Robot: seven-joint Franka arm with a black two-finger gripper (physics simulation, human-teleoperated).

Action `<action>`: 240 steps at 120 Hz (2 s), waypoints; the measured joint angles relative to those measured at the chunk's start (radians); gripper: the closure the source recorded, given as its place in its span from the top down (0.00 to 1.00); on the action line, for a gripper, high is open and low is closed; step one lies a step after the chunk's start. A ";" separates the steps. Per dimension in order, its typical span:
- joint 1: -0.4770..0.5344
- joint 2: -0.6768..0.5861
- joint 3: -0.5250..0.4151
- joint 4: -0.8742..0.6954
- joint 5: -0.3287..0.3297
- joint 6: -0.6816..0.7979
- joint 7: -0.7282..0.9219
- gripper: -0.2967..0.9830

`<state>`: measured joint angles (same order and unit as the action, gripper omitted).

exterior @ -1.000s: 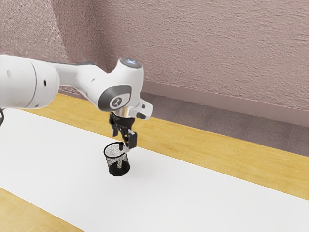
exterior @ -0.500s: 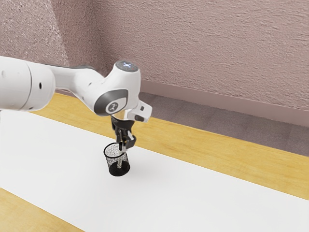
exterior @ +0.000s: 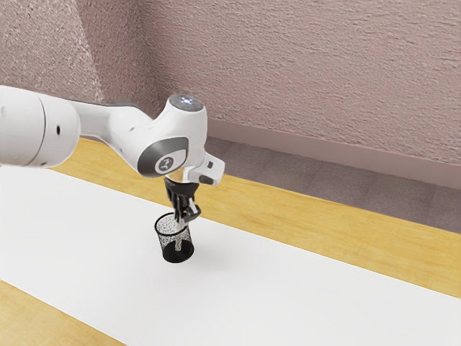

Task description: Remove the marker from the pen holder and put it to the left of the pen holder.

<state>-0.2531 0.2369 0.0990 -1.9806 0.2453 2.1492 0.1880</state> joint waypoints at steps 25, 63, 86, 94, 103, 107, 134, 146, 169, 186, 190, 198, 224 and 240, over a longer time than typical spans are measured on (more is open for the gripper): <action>0.000 -0.001 0.000 -0.001 0.003 0.006 -0.004 0.22; 0.005 -0.180 0.000 0.015 0.034 -0.038 -0.026 0.18; 0.001 -0.224 0.026 0.059 0.052 -0.202 -0.041 0.18; 0.013 -0.209 0.029 0.061 0.053 -0.265 -0.043 0.18; 0.043 -0.181 0.044 0.061 0.053 -0.333 -0.044 0.17; 0.068 -0.166 0.060 0.061 0.054 -0.362 -0.044 0.17; 0.225 -0.008 0.136 0.063 0.065 -0.473 -0.026 0.17; 0.225 0.061 0.141 0.073 0.069 -0.494 -0.010 0.17; 0.232 0.142 0.153 0.081 0.069 -0.515 0.019 0.17; 0.242 0.156 0.155 0.080 0.067 -0.517 0.036 0.18; 0.242 0.157 0.155 0.080 0.064 -0.517 0.040 0.22; 0.242 0.156 0.155 0.080 0.056 -0.518 0.047 0.34; 0.241 0.105 0.148 0.079 0.028 -0.471 0.068 0.61; 0.238 -0.054 0.131 0.070 -0.036 -0.372 0.079 0.68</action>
<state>-0.0147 0.1833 0.2298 -1.9102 0.2091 1.7770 0.2668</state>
